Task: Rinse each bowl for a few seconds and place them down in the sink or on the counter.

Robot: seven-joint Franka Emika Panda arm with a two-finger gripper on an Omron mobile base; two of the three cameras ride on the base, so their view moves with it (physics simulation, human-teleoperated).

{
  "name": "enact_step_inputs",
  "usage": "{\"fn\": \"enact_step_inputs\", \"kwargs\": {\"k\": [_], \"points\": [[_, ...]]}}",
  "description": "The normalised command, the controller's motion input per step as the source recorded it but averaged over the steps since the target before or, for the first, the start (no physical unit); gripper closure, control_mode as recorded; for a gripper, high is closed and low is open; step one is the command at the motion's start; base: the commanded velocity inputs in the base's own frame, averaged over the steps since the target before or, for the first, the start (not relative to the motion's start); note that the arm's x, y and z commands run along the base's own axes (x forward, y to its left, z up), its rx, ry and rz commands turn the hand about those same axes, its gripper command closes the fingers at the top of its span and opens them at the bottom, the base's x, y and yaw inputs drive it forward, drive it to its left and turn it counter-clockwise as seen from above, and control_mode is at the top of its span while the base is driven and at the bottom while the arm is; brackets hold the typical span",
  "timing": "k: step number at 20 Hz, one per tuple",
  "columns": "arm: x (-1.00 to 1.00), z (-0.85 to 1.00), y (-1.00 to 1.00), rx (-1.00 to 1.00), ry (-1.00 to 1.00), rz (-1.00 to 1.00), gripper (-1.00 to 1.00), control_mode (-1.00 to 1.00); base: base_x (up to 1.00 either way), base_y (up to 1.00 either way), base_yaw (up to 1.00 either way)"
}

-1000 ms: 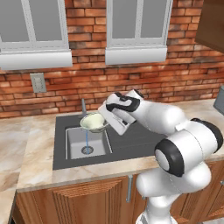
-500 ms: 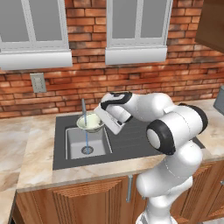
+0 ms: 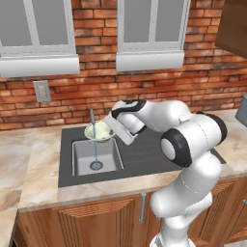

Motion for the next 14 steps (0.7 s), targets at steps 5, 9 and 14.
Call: {"fn": "enact_step_inputs", "kwargs": {"k": [5,9,14], "points": [[-0.08,0.12,-0.16,0.00,-0.06,0.01,1.00,-1.00,0.00,0.00,0.00],[-0.06,0.10,-0.39,0.00,0.02,-0.04,1.00,-1.00,0.00,0.00,0.00],[-0.04,0.13,-0.44,0.01,0.03,-0.06,1.00,-1.00,0.00,0.00,0.00]]}}
